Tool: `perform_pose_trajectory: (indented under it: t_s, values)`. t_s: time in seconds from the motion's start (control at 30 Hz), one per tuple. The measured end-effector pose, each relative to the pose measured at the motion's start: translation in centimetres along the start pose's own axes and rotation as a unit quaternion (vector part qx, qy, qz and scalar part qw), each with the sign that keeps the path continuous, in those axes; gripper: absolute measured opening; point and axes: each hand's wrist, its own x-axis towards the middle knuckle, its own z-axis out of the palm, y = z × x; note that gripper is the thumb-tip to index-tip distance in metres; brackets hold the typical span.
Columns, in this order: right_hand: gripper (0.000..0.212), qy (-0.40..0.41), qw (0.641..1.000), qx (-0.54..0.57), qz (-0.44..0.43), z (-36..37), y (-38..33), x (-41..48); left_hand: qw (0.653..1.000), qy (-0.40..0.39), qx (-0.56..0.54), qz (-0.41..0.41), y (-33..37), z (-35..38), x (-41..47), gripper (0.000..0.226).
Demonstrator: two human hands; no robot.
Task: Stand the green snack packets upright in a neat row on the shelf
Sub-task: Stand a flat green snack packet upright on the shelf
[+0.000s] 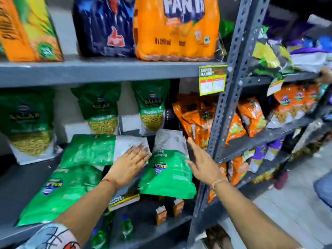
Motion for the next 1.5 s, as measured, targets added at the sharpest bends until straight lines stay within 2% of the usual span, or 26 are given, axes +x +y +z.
perform_pose_trajectory:
  t_s: [0.07,0.23,0.3,0.37,0.47,0.6,0.67,0.7,0.73,0.77,0.8,0.87,0.93,1.0,1.07,1.17,1.23,1.3,1.37,1.43,1.5]
  values:
    - [0.065,-0.026,0.998,-0.049,-0.039,1.8,2.4,-1.0,1.0,-0.016,-0.001,0.019,0.8,2.3,0.2,0.077]
    - [0.087,-0.088,0.988,-0.111,-0.054,5.7,5.4,-3.0,1.0,-0.015,-0.002,0.026,2.7,5.5,-0.3,0.066]
    - [0.088,-0.09,0.992,-0.079,-0.044,6.5,5.3,-3.1,1.0,-0.025,-0.01,0.016,2.7,5.2,-0.5,0.076]
    - [0.075,-0.061,0.997,-0.011,-0.041,7.2,5.6,-3.4,0.999,-0.032,-0.028,0.015,2.4,5.6,-1.0,0.084]
    - [0.068,-0.029,0.988,0.142,0.053,7.4,5.9,-4.1,0.998,-0.034,-0.054,0.03,2.2,5.7,-0.9,0.079]
    - [0.058,0.081,0.906,0.372,0.187,5.4,3.9,-3.2,0.99,0.036,-0.127,0.046,2.6,4.5,0.2,0.061]
    - [0.038,0.129,0.836,0.488,0.215,4.0,2.4,-1.5,0.977,0.078,-0.2,0.0,2.5,2.9,1.3,0.065]
    - [0.032,0.153,0.795,0.543,0.223,3.3,1.8,-0.4,0.962,0.099,-0.252,-0.041,2.3,2.0,2.1,0.068]
    - [0.038,0.186,0.774,0.559,0.232,2.7,1.4,0.8,0.935,0.104,-0.323,-0.101,2.2,1.1,2.9,0.071]
    - [0.045,0.217,0.779,0.538,0.24,1.9,0.8,2.2,0.892,0.104,-0.404,-0.175,2.2,0.1,3.9,0.07]
    - [0.041,0.239,0.794,0.502,0.246,1.2,0.4,3.7,0.834,0.11,-0.481,-0.247,2.1,-0.6,5.1,0.065]
    - [0.021,0.241,0.82,0.457,0.248,0.1,-0.1,6.8,0.718,0.153,-0.574,-0.364,1.7,-1.4,7.7,0.048]
    - [0.021,0.222,0.844,0.418,0.254,-0.4,0.2,9.6,0.653,0.19,-0.592,-0.433,0.9,-1.3,10.4,0.031]
    - [0.032,0.191,0.863,0.386,0.263,0.1,1.2,11.8,0.621,0.199,-0.592,-0.474,0.1,-0.9,12.6,0.023]
    - [0.046,0.165,0.854,0.405,0.281,1.1,2.3,13.6,0.59,0.219,-0.62,-0.469,-0.6,0.1,14.4,0.013]
    - [0.059,0.124,0.86,0.388,0.308,2.6,4.0,14.8,0.515,0.233,-0.676,-0.472,-0.8,2.2,16.3,0.021]
    - [0.063,0.082,0.847,0.401,0.34,4.0,5.1,14.9,0.462,0.215,-0.706,-0.491,-0.2,4.1,17.1,0.021]
    - [0.072,0.022,0.815,0.431,0.387,5.8,6.0,14.6,0.427,0.195,-0.728,-0.5,0.8,6.2,17.5,0.023]
    - [0.072,-0.02,0.807,0.428,0.406,6.8,6.4,14.1,0.388,0.164,-0.755,-0.503,1.9,8.6,17.3,0.039]
    - [0.062,-0.029,0.82,0.414,0.394,7.6,6.8,13.7,0.344,0.143,-0.767,-0.522,2.9,13.0,17.0,0.067]
    - [0.055,-0.019,0.838,0.393,0.377,8.2,7.0,13.0,0.328,0.125,-0.772,-0.529,3.9,11.6,16.9,0.077]
